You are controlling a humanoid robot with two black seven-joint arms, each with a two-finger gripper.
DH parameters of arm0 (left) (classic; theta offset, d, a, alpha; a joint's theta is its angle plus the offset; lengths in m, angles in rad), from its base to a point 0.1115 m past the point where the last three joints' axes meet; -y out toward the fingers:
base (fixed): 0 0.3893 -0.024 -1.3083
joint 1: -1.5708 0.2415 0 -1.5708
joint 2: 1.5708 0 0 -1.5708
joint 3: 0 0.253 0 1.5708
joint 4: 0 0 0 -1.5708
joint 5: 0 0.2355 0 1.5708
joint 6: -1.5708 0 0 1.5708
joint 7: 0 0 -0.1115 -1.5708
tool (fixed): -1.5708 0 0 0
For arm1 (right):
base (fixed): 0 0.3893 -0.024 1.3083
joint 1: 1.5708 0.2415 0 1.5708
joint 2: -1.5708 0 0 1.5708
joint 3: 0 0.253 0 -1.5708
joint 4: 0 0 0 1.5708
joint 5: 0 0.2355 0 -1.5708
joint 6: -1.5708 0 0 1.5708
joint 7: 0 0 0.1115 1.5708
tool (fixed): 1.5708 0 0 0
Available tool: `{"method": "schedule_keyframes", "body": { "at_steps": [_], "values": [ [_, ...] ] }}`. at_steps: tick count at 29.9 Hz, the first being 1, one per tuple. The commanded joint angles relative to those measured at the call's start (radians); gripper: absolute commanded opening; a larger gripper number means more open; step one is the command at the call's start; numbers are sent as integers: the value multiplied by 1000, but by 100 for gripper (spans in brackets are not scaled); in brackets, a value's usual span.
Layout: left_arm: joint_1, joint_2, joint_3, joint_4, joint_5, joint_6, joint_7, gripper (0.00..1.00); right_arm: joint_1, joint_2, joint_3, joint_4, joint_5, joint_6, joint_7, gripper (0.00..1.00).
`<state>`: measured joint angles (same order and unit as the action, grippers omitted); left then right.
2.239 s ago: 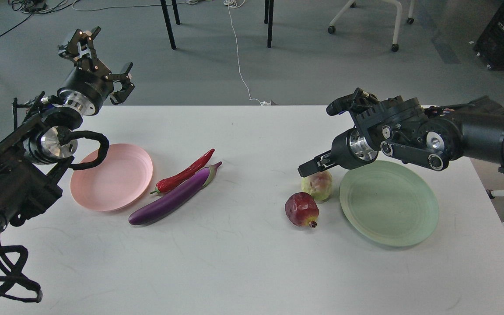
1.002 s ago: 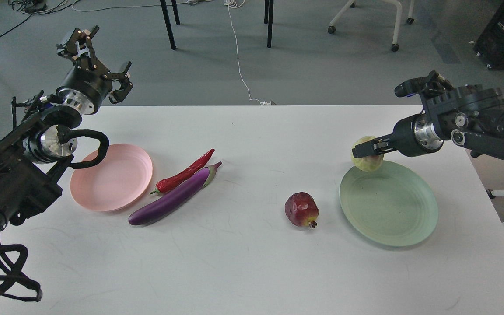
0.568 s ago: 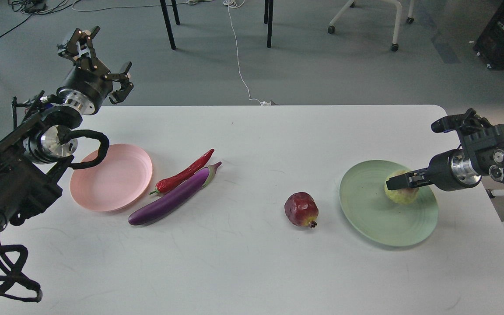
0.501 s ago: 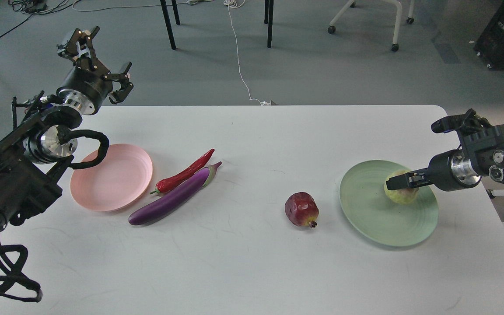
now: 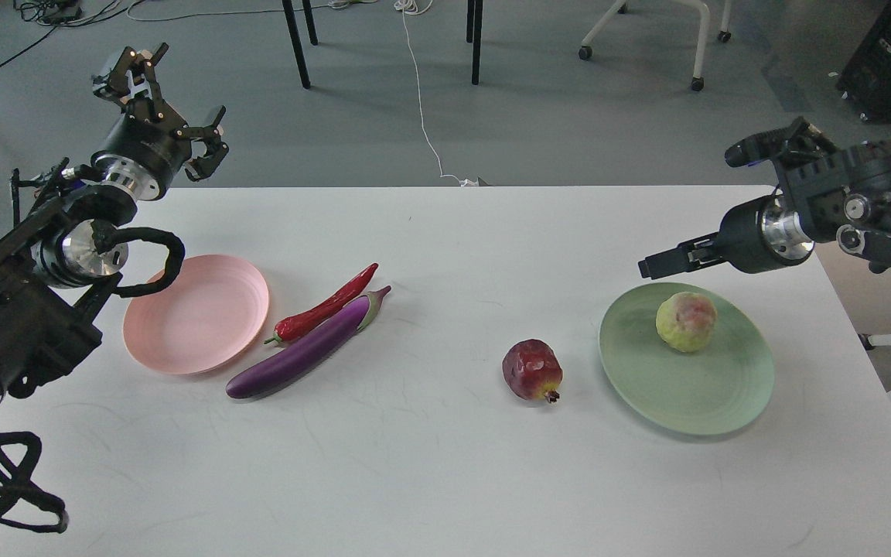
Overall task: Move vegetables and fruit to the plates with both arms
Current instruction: 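Reach the right gripper down to the red pomegranate and grasp it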
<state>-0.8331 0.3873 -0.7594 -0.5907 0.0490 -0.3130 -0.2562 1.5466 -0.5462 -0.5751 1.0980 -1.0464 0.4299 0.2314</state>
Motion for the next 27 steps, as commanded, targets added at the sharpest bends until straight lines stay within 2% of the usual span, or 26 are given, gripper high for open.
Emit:
{"method": "schedule_keyframes", "body": {
  "at_steps": [1,4,10,17,27],
  "values": [
    [-1,1,0,0,2,0,0,98,15,113,-2,40,127,4,-1,98],
    [0,4,0,0,2,0,0,98,14,201,-14,45,161,4,-1,97],
    [2,13,0,0,0,-1,-2,98,-9,293,-52,43,169,1,0,96],
    [5,12,0,0,0,2,-2,98,-14,304,-134,39,100,-14,0,95],
    [6,38,0,0,-3,-1,-2,98,-80,344,-129,4,83,-72,3,92]
  ]
}}
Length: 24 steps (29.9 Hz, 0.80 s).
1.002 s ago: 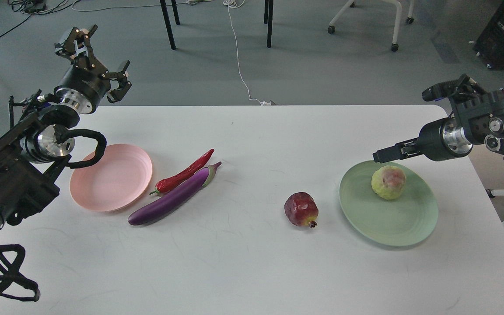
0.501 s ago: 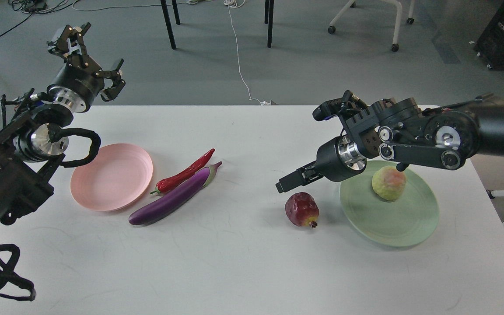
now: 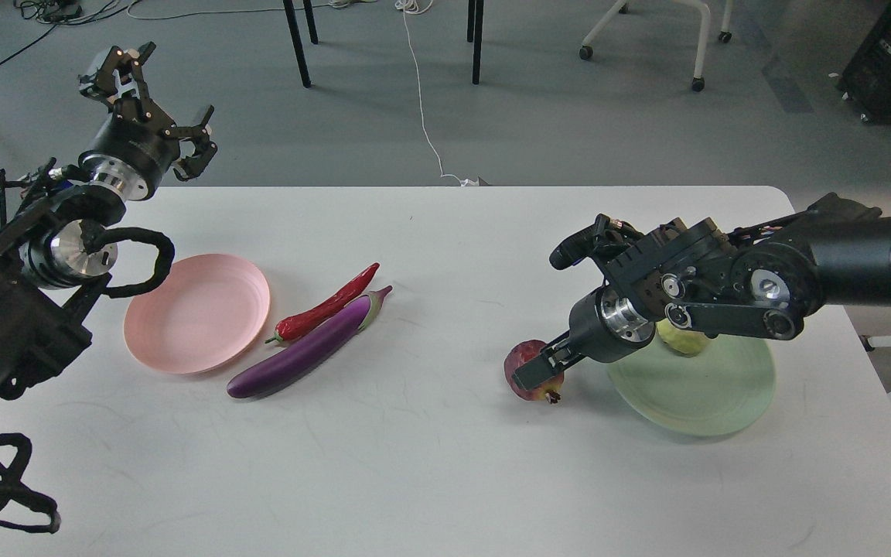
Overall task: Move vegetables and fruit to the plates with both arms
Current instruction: 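Reach the right gripper down to the red pomegranate and grasp it, then carry the pomegranate onto the green plate beside the peach and release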
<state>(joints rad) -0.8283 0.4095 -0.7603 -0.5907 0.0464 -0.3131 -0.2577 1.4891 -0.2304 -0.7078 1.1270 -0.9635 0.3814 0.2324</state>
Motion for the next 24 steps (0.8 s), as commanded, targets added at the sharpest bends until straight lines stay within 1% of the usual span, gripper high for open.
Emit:
{"method": "schedule_keyframes", "body": {
  "at_steps": [1,3,4,5,6,7,9,14,17,21,24],
  "values": [
    [1,23,1,0,0,-3,-2,98,-27,42,4,-36,2,-27,2,92],
    [1,31,1,0,0,-3,-2,98,-29,59,2,-42,0,-25,2,87],
    [1,32,1,0,0,-3,-2,98,-26,65,-1,-42,-3,-22,2,81],
    [1,34,-1,0,0,-3,-2,98,-20,66,-4,-41,-3,-19,2,70],
    [1,37,1,0,0,-3,-2,98,-15,65,-4,-39,-4,-18,2,62],
    [1,38,1,0,0,-3,-2,98,-10,60,-6,-38,-4,-18,2,57],
    [1,38,1,0,0,-7,-2,98,3,51,-6,-33,-4,-18,2,52],
    [1,38,-1,0,0,-9,-2,98,85,-70,4,0,-1,-18,5,52],
    [1,38,-1,0,0,-9,-2,98,132,-189,1,71,-14,-16,5,52],
    [1,38,1,0,0,-9,-2,98,139,-340,-6,181,-130,-16,5,53],
    [1,37,1,-1,0,-12,-2,98,97,-434,-6,195,-184,-16,5,56]
  ]
}}
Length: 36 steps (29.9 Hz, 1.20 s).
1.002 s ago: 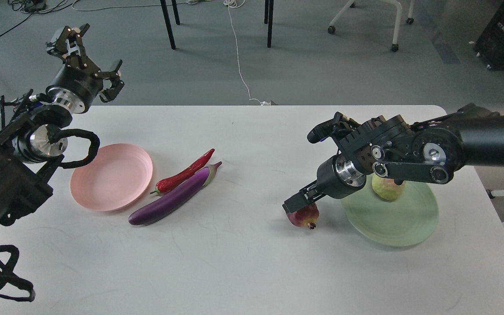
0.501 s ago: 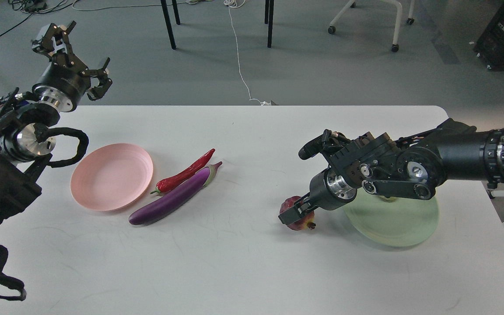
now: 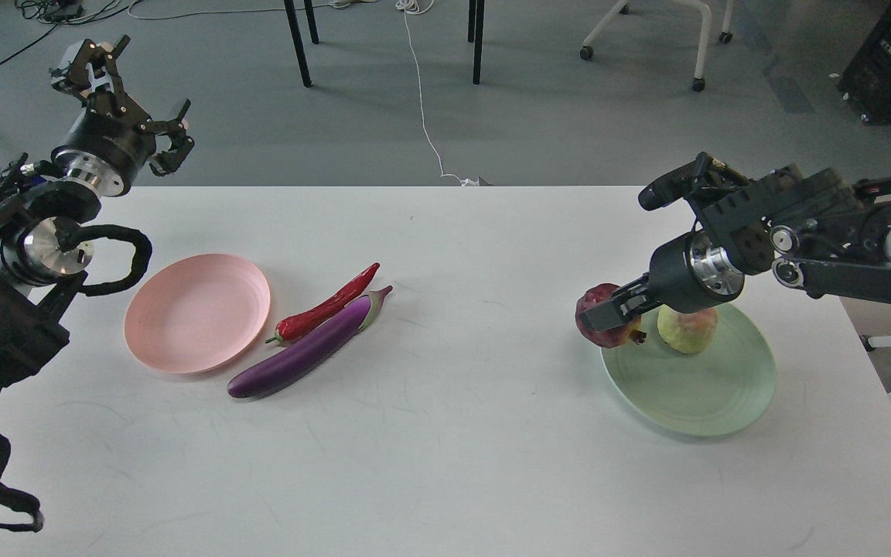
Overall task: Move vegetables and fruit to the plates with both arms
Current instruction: 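Carry the pomegranate onto the green plate beside the peach and release, then raise the right gripper away from the green plate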
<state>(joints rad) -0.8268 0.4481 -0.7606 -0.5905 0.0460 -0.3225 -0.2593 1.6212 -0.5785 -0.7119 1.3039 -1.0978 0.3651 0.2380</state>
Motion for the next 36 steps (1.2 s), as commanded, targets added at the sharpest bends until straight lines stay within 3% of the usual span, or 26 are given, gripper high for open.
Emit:
{"method": "schedule_keyframes", "body": {
  "at_steps": [1,6,12,19,24,27,36],
  "values": [
    [0,-2,1,-2,0,-7,-1,98,-64,-101,3,12,-50,0,0,56],
    [0,-8,1,-2,0,-27,-5,98,-150,-158,37,11,-48,-8,-2,67],
    [-2,-14,1,0,0,-15,0,98,-205,-161,89,8,-47,-9,-3,97],
    [-5,-9,15,-2,9,-23,5,98,-192,-179,153,5,-27,-2,-5,99],
    [-20,-2,147,-15,37,-33,-3,98,-202,-216,378,-80,67,1,-9,99],
    [-32,33,214,-101,243,-36,-11,98,-245,-212,486,-138,149,0,-9,99],
    [-32,113,225,-374,820,-20,-6,98,-417,-193,788,-307,459,-15,-3,99]
  ]
}}
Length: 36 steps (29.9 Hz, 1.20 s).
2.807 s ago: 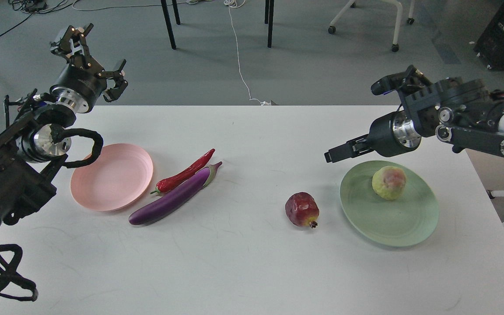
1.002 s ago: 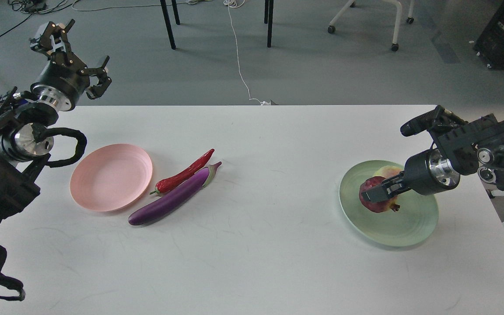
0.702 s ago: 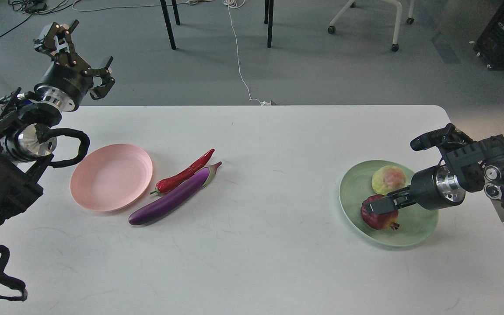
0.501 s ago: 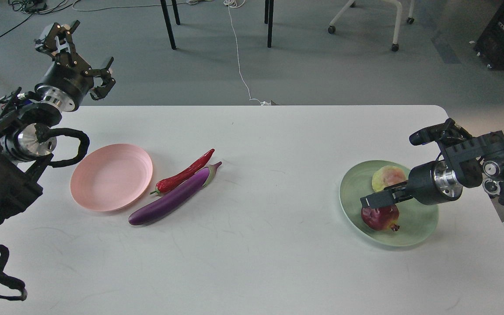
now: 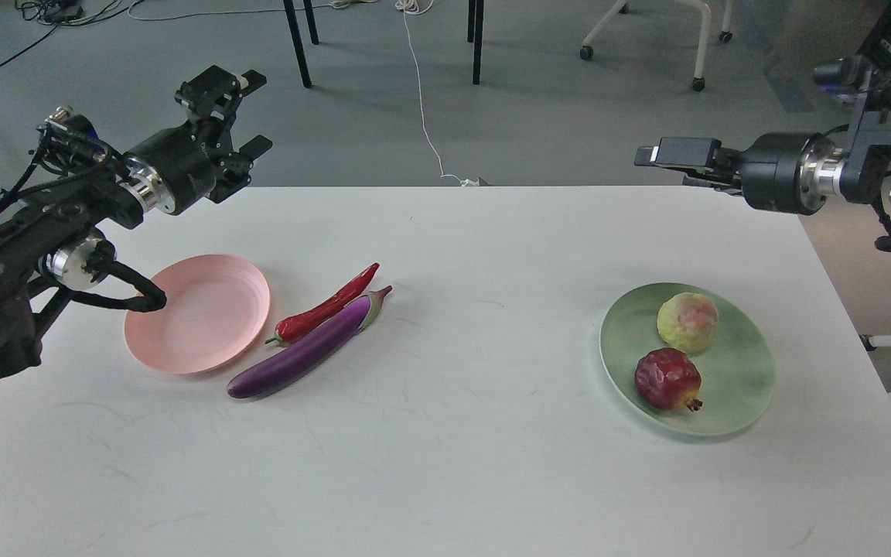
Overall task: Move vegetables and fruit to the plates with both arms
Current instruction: 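Raise the right gripper away from the green plate, then reach the left gripper down over the purple eggplant and red chili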
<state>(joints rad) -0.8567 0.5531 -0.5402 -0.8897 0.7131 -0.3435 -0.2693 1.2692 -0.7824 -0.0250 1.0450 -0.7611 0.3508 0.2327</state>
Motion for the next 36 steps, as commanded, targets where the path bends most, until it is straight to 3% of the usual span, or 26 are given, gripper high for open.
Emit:
{"method": "schedule_keyframes", "body": {
  "at_steps": [1,5,12,20,24,36],
  "values": [
    [-2,7,5,-101,214,1,5,98,-88,18,141,-63,164,-1,2,99],
    [4,-5,35,-169,466,0,30,98,-175,61,272,-166,302,-1,5,99],
    [8,-5,183,-281,839,52,32,97,-315,233,442,-402,613,2,7,99],
    [7,-33,351,-302,1277,149,35,93,-490,298,669,-402,829,30,7,99],
    [18,-28,375,-259,1427,153,33,84,-524,308,717,-402,827,54,7,99],
    [64,39,382,-253,1433,155,32,53,-522,299,723,-402,824,60,7,99]
  ]
}}
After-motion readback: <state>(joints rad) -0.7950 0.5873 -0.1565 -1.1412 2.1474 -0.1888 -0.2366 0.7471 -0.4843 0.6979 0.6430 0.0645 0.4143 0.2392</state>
